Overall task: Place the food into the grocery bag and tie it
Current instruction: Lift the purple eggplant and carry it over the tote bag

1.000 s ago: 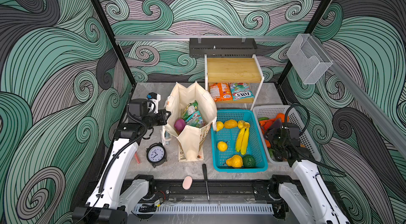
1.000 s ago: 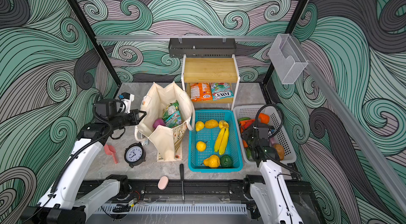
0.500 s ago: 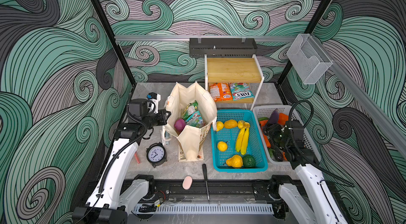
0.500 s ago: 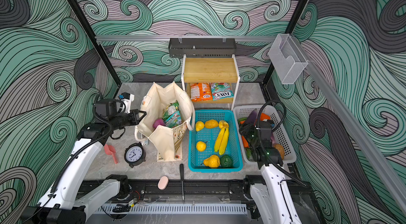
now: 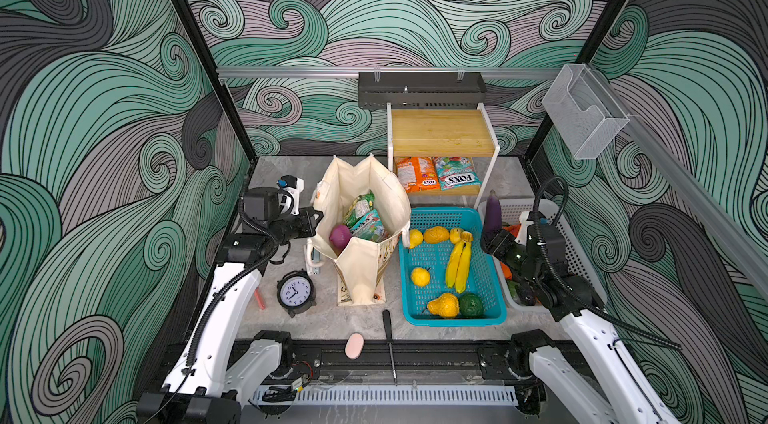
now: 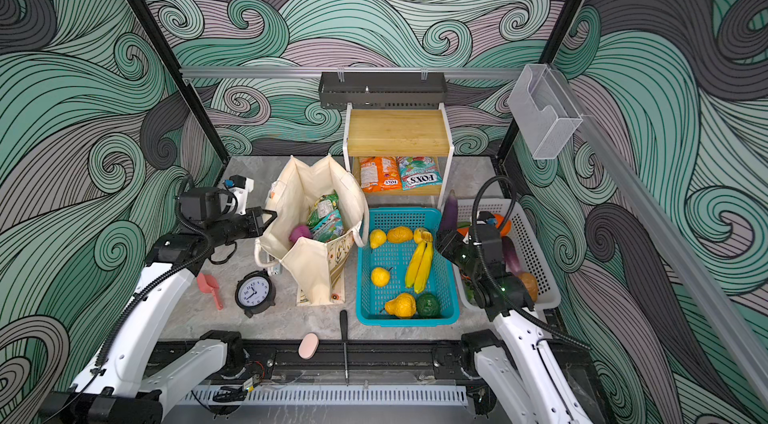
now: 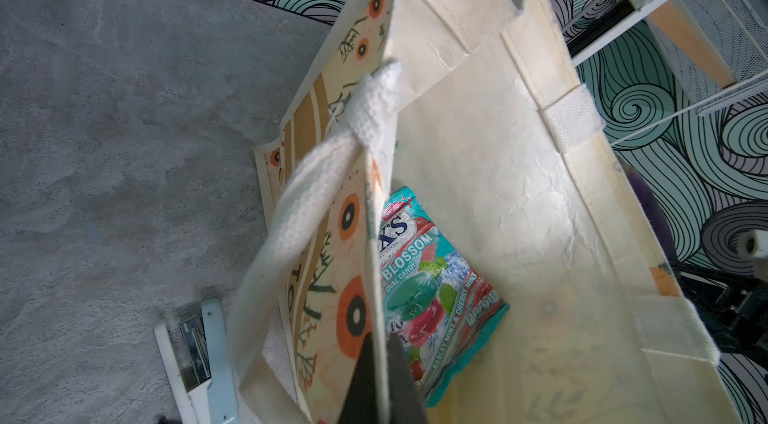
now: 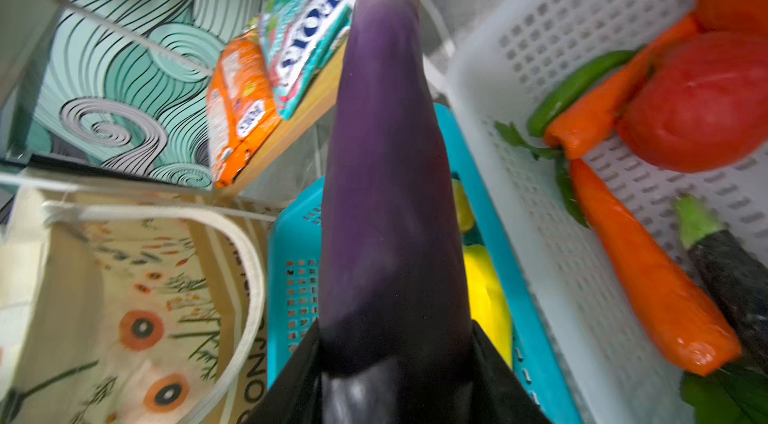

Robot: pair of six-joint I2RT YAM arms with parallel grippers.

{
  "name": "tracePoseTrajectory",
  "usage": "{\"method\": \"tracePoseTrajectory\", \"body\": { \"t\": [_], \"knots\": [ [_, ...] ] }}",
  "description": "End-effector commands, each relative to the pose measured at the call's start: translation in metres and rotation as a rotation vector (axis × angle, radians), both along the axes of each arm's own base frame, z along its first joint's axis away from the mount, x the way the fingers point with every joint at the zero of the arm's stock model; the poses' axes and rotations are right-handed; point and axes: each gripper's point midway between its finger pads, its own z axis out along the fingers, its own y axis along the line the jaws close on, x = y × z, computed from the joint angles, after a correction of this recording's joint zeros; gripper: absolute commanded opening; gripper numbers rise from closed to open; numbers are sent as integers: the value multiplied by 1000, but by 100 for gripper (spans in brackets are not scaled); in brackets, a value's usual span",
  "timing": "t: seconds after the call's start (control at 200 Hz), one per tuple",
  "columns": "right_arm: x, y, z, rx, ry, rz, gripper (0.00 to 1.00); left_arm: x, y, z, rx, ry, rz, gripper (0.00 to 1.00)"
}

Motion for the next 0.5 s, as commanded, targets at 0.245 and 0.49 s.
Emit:
{"method": "tracePoseTrajectory", "body": {
  "t": [0.245,0.49],
  "knots": [
    [-17,51,68,31,-238,229,31,-2,-2,7,-5,-23,-11,0],
    [-38,106,122,148,-395,452,31,-2,-1,7,1,-25,-8,0]
  ]
}}
